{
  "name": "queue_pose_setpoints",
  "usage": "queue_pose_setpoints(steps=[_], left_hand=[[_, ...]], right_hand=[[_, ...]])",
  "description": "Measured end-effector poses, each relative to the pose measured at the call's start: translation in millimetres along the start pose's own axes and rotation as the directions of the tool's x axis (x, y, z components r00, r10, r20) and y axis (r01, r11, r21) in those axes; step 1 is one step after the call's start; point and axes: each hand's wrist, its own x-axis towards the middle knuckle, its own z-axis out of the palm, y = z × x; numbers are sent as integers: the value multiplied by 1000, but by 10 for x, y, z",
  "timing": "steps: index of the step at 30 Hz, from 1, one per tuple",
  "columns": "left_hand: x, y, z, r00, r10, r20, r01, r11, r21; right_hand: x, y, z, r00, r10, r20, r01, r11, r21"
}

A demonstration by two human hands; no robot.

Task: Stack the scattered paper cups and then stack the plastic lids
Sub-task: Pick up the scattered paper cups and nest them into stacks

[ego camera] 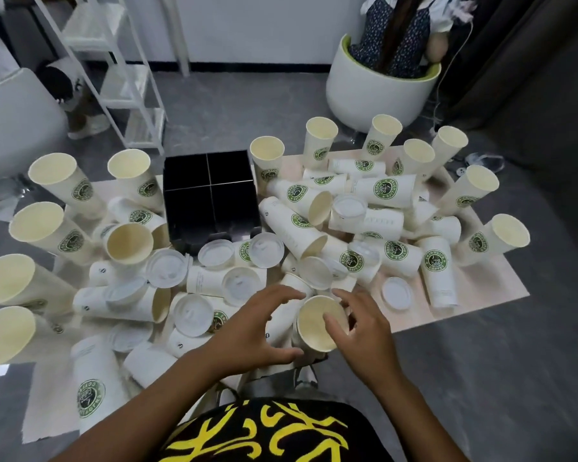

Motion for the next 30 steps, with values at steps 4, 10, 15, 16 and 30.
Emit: queue_pose_setpoints(steps=[4, 10, 15, 16, 30], left_hand=[[84, -67, 119, 999, 2, 32, -4, 999, 36], [130, -168, 237, 1000, -14, 24, 12, 997, 77], [164, -175, 263, 1000, -28, 8, 28, 996, 90], [158, -174, 262, 1000, -29, 7, 28, 995, 92], [-1307, -95, -554, 799, -222, -559, 213, 974, -81]], right_hand=[[-156, 136, -80, 991, -34, 127, 27, 998, 57], [-237, 260, 7, 979, -93, 179, 88, 996, 35], [-223, 279, 86, 988, -67, 138, 57, 996, 74], [-227, 279, 84, 987, -68, 143, 56, 995, 82], [-153, -497, -40, 938, -342, -62, 346, 933, 101]])
